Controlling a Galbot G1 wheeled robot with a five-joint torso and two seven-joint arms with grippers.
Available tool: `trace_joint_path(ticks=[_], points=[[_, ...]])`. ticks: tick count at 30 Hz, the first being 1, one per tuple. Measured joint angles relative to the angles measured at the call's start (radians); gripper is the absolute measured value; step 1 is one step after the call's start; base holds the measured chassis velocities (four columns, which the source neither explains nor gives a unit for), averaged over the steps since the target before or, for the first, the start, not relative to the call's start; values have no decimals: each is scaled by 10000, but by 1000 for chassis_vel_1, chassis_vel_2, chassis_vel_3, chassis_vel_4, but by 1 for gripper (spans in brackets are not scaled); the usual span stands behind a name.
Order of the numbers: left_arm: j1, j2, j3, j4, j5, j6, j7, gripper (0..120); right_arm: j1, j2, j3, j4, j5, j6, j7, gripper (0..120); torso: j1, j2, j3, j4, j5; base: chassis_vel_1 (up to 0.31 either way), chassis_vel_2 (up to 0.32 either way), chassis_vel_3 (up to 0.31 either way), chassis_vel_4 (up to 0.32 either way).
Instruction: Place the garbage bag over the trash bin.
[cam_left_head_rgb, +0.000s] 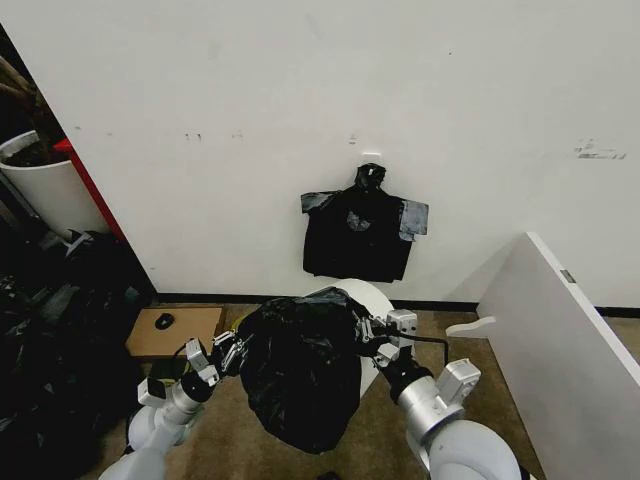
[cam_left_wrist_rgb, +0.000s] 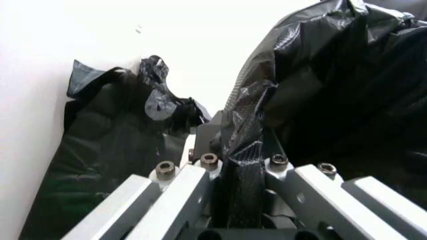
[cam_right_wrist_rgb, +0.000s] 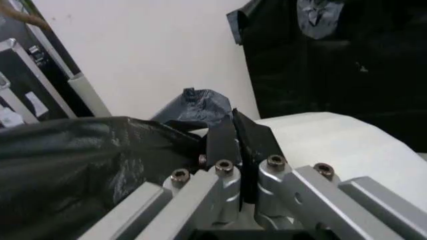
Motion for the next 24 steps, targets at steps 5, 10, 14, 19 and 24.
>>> trace_joint_path(ticks=[5,10,14,19,24], points=[[-87,-25,35,61,-14,-43,-412,3,-14,-6,-25,-146,-227,641,-577,0,0,0,0,0,0,0,0,0,0],[-151,-186,340,42,202,-75,-2113,3,12,61,-9,-591,-660,2428,-2276,22,0,0,0,-1,0,0,0,0,0],[-148,-269,486,-81,371,131,-2909,3,39,161,25,-710,-896,2796,-2302,34,0,0,0,1,1,0,0,0,0],[-90,-321,633,-359,480,587,-3613,3,121,275,151,-694,-1109,2083,-198,53,0,0,0,0,0,0,0,0,0],[60,-335,713,-801,507,1072,-4555,3,-17,328,263,-493,-1117,2202,308,69,0,0,0,1,2,0,0,0,0]])
